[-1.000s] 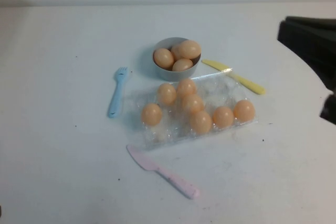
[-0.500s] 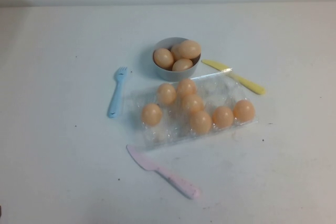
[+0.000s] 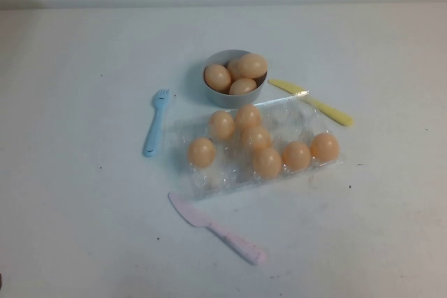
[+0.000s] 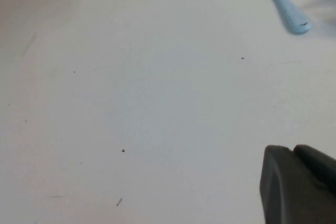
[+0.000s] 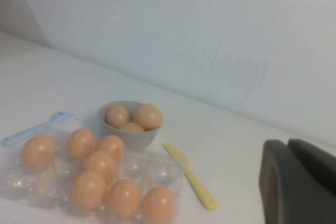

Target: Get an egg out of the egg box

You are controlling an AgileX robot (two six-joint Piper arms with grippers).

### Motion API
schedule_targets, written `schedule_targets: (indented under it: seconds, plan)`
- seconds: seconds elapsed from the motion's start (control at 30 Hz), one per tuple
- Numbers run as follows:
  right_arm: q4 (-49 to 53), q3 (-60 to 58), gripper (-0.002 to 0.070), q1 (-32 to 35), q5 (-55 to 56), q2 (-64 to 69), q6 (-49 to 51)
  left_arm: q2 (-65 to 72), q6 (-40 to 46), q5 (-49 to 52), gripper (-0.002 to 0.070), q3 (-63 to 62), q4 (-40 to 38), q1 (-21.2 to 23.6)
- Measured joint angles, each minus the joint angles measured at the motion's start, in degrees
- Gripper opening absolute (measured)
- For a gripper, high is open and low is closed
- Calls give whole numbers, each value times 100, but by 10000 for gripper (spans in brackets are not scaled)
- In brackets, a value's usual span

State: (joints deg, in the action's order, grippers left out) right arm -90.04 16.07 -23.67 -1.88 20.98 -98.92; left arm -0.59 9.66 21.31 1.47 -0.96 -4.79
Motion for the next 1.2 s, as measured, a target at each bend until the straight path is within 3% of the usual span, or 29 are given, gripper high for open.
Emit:
schedule_targets:
  seconds: [0.17,0.23,0.33,0.43,0.63,0.8,1.2]
  plan:
    - [494,-148,-15,0,486,-4,295,0,0,0,-6,0,0,0]
    - [1699,-273,-15,0,747,-4,1517,0,0,0,-6,0,0,0]
    - [3927,-629,-15,59,1046,-42,4350,0,0,0,-6,0,0,0]
    - [5828,-955,-15,369,784,-267,6534,0,0,0,-6,0,0,0]
    - [8545,-1248,-15,1372,-402,-955,9399,0,0,0,-6,0,0,0]
    - [9054,-1607,-15,1867,-580,-1517,9892,0,0,0,-6,0,0,0]
    - [8973,-1751,-15,2581,-1850,-2073,10036,0,0,0,-6,0,0,0]
